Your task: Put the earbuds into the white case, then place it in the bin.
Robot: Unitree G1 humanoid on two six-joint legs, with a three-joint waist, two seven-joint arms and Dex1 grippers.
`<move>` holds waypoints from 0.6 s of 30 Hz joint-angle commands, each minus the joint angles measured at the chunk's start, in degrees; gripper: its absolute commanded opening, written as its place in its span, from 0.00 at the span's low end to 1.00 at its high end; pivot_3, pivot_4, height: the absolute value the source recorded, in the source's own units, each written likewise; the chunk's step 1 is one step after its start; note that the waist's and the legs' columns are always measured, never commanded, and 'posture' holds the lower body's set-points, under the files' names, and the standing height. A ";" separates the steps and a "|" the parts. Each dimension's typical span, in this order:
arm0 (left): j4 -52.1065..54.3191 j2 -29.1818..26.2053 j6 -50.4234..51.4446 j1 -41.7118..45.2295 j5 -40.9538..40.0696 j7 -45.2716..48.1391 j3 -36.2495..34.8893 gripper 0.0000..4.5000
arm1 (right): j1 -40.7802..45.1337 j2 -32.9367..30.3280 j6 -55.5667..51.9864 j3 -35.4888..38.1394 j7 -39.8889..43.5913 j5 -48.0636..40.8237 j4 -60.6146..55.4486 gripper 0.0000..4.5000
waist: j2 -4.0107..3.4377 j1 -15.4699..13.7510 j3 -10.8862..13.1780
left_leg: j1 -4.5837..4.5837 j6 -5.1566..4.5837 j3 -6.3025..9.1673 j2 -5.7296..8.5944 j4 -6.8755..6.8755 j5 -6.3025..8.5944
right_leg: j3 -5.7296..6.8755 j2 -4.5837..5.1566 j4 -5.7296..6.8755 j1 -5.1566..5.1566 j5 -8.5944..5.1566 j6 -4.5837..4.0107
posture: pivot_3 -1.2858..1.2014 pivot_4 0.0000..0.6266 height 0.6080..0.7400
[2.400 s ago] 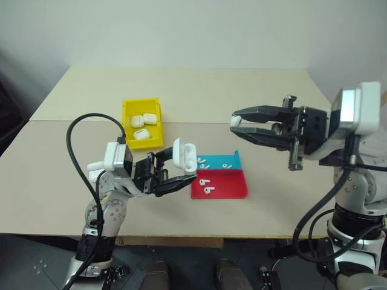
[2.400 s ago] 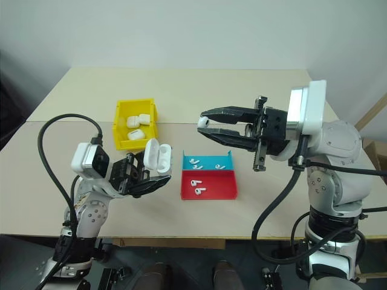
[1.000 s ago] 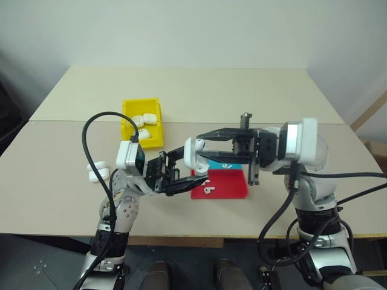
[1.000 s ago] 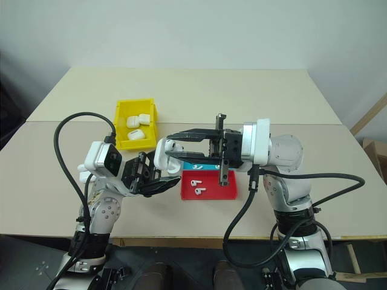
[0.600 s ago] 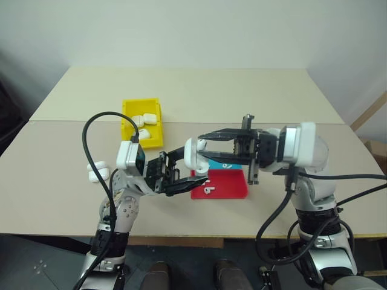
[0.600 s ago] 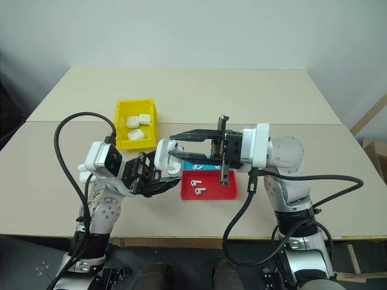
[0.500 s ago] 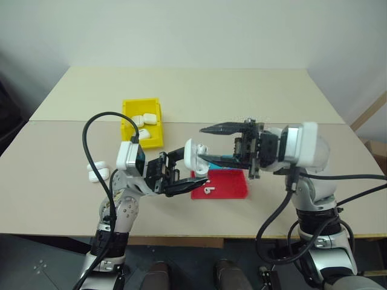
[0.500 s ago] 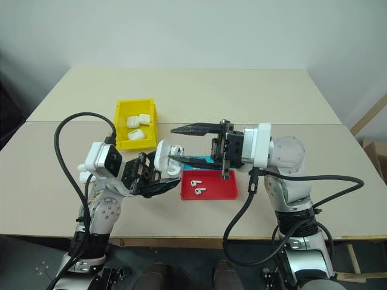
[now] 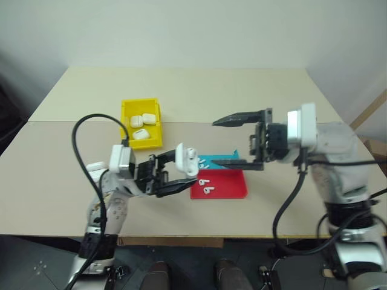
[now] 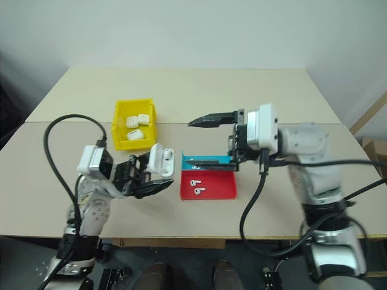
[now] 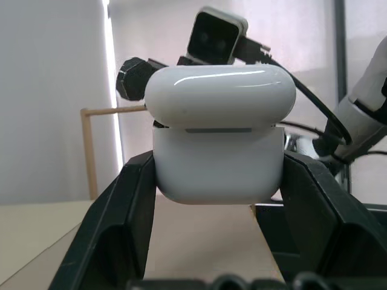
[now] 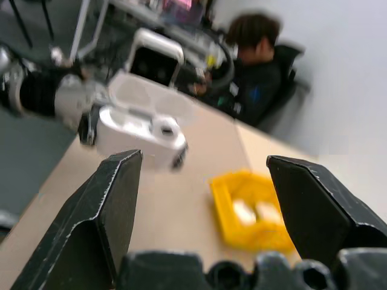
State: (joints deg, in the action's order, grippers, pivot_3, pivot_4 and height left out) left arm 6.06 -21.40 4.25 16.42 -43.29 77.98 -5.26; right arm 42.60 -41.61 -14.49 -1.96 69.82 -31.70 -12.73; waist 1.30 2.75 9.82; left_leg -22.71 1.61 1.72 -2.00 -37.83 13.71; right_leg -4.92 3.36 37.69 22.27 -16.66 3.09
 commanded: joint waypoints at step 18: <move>11.10 -7.18 -7.00 -21.21 0.84 1.31 -7.87 0.62 | 31.76 10.19 8.79 -32.58 10.80 40.27 47.01 0.73 | -0.09 -0.16 0.06 | -0.10 0.01 -0.09 -0.02 0.03 0.00 | 0.00 0.07 0.03 0.20 0.01 -0.05 | 0.52 0.24 1.00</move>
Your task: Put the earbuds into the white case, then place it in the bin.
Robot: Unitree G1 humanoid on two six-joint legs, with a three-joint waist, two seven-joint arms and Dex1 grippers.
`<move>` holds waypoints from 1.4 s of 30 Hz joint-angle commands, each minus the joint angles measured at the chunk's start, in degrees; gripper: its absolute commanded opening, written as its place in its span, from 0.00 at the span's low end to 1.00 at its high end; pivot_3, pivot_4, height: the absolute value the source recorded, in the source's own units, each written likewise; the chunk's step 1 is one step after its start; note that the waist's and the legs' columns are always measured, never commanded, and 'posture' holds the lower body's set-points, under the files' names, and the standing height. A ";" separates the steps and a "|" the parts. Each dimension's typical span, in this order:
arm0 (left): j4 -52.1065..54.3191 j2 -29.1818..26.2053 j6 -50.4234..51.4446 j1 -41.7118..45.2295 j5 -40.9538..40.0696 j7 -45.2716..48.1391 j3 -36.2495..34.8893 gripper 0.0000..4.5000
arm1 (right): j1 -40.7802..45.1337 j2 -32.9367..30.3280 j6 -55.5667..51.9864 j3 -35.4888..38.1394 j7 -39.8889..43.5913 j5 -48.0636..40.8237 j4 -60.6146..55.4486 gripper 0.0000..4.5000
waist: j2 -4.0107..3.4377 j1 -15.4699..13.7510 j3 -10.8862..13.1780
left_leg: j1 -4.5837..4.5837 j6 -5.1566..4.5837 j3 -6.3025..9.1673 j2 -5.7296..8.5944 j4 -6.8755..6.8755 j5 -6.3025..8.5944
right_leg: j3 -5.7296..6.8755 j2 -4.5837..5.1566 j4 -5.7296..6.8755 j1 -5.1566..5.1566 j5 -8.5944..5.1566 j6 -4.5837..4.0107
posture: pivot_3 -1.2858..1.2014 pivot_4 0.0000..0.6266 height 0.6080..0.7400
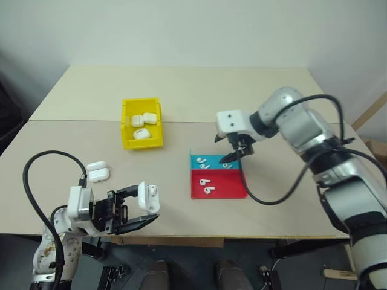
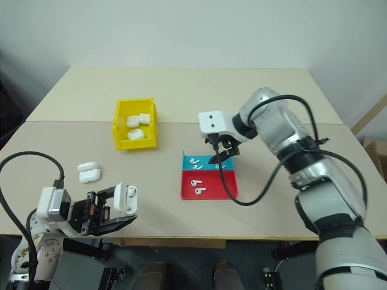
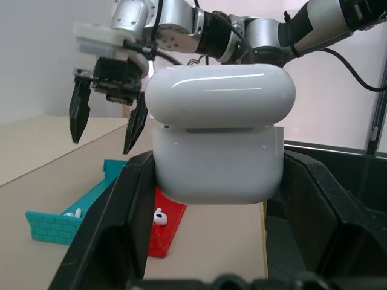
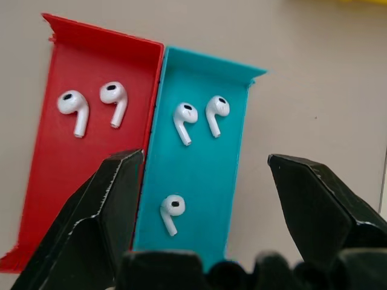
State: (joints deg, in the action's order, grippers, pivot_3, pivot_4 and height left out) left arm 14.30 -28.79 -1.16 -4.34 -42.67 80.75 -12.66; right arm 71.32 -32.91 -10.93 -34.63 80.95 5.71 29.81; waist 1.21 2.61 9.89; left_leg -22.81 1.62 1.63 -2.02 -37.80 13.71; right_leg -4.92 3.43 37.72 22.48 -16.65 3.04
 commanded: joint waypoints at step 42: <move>4.56 0.20 -2.95 -0.87 1.85 -6.16 2.15 0.62 | 6.51 7.40 32.84 0.33 4.01 17.95 25.77 0.43 | -0.05 0.96 0.03 | 0.07 0.01 0.01 0.01 0.01 0.00 | -0.01 -0.01 0.18 0.02 0.00 -0.04 | 0.52 0.24 1.00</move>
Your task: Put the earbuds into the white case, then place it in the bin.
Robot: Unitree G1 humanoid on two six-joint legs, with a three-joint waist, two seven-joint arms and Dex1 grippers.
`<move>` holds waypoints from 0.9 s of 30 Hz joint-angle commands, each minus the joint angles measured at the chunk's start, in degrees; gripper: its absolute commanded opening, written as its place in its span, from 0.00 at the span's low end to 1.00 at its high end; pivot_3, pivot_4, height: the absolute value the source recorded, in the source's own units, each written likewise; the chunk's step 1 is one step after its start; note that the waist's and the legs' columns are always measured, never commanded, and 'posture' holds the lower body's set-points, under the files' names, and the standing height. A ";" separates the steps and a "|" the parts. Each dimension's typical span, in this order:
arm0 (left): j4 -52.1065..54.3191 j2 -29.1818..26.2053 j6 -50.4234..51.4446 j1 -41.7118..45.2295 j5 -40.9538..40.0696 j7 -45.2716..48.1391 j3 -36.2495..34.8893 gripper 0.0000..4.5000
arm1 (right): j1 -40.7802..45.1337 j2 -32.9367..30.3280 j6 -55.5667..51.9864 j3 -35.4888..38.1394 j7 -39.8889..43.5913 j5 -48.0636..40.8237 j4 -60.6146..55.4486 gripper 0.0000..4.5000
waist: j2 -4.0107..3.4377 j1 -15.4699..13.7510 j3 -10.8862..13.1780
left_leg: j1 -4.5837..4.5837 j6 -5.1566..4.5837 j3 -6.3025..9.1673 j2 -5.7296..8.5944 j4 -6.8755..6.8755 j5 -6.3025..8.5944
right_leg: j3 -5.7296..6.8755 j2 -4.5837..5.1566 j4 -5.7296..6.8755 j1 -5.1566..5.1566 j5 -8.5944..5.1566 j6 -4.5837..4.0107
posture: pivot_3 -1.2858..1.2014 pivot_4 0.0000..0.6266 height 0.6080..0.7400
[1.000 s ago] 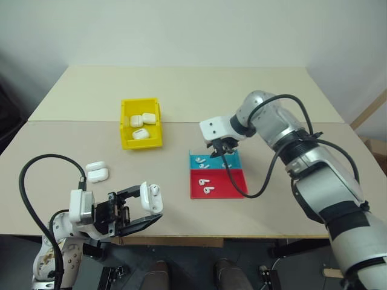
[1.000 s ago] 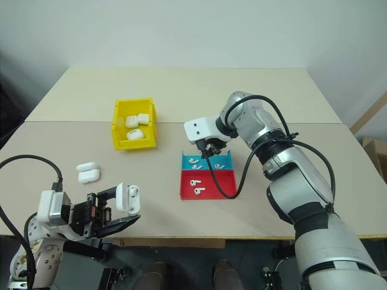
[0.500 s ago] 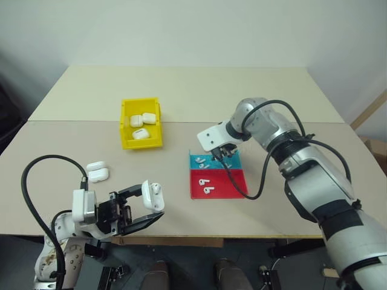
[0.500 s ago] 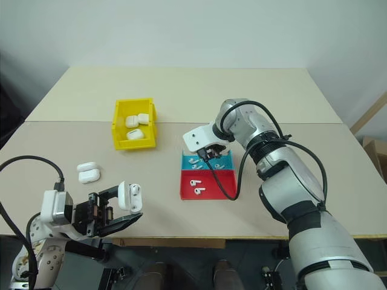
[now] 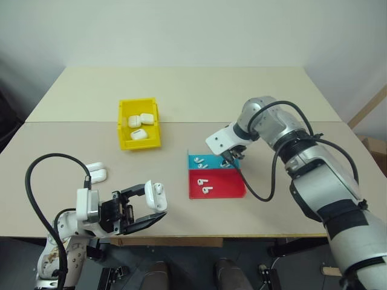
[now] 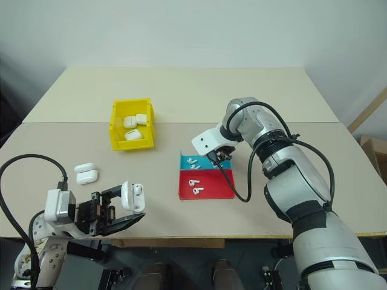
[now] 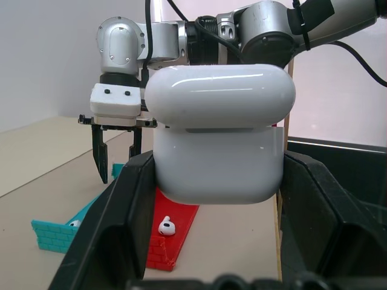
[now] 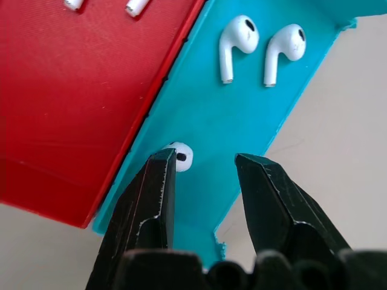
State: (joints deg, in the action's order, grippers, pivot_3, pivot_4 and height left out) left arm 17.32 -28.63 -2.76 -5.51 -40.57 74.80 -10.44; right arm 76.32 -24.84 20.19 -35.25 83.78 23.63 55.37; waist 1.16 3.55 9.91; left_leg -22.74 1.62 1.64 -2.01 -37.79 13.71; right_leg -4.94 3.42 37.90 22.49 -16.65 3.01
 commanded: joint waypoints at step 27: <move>2.31 -0.26 -2.14 -0.89 0.96 -1.92 0.23 0.62 | 1.30 2.44 4.49 0.65 -4.77 4.61 6.02 0.43 | -0.01 0.44 0.01 | 0.04 0.00 0.01 0.00 0.00 0.00 | -0.01 -0.01 0.06 -0.01 -0.01 -0.01 | 0.52 0.24 1.00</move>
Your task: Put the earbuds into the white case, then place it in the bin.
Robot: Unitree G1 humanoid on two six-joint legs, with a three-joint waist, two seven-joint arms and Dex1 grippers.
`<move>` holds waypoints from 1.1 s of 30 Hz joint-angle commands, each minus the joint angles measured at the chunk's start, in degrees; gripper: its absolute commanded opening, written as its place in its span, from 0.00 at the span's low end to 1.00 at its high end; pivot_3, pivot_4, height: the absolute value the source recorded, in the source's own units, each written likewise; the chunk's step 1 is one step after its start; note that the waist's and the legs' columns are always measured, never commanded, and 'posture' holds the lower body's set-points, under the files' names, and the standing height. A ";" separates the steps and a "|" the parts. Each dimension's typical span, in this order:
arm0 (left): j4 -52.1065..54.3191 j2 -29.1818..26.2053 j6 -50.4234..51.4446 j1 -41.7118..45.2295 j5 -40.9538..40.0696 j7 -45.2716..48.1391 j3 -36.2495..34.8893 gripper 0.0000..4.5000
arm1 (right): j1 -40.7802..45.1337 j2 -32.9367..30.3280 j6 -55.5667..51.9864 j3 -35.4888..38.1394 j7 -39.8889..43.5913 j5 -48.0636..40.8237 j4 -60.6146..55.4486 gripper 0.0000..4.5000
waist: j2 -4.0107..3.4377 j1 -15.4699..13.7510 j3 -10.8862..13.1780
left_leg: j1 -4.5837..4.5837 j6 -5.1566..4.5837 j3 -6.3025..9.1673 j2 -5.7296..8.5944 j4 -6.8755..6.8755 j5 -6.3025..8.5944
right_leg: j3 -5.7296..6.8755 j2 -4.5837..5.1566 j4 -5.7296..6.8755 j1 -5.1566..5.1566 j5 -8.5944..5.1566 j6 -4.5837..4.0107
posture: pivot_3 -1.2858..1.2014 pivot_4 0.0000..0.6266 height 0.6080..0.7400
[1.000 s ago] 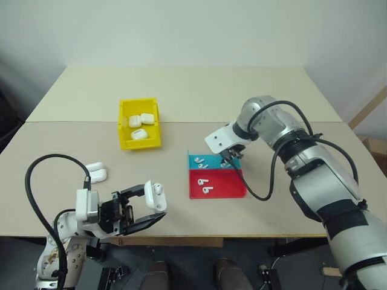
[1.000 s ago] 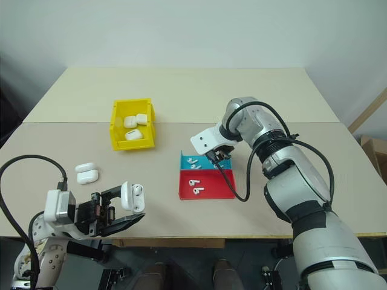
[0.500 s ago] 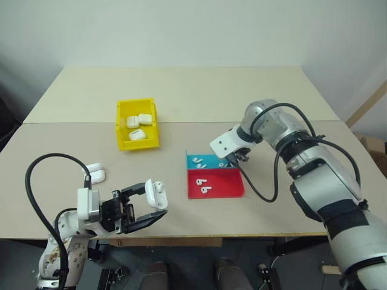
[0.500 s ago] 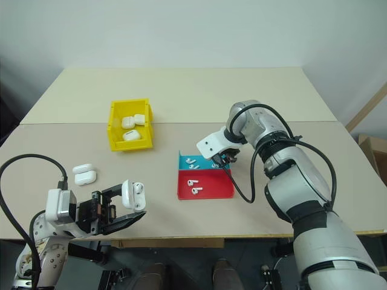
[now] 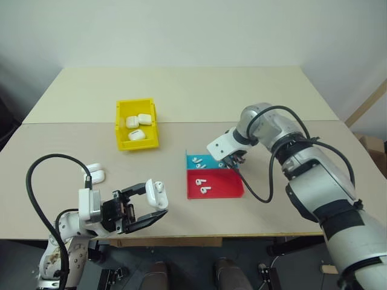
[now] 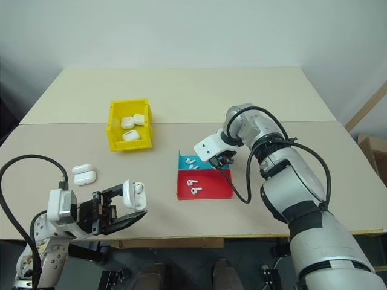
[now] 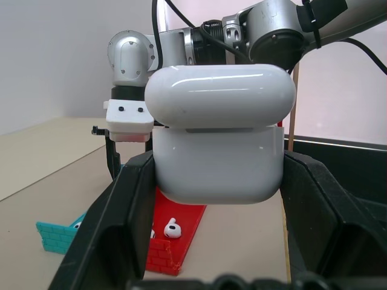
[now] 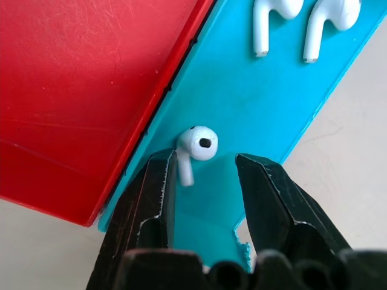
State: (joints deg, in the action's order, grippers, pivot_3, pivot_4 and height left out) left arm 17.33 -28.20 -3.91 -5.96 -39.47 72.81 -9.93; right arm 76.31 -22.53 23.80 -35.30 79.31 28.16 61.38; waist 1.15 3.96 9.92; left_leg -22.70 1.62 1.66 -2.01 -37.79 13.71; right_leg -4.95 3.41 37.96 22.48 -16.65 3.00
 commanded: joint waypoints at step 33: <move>1.97 -0.63 -1.59 0.29 0.74 0.00 -0.10 0.62 | 1.37 0.57 10.07 0.35 -3.62 2.29 3.30 0.43 | 0.00 0.03 0.00 | 0.14 0.00 -0.01 0.00 0.02 0.00 | 0.00 0.00 0.01 -0.12 -0.01 -0.02 | 0.52 0.24 1.00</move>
State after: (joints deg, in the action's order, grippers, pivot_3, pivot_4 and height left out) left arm 17.33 -28.49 -3.94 -6.32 -38.36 72.76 -9.92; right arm 76.33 -21.88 32.55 -35.27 75.45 30.43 64.60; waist 1.14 3.98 9.92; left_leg -22.56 1.62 1.65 -2.01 -37.77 13.71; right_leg -4.95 3.41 37.97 22.37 -16.66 2.98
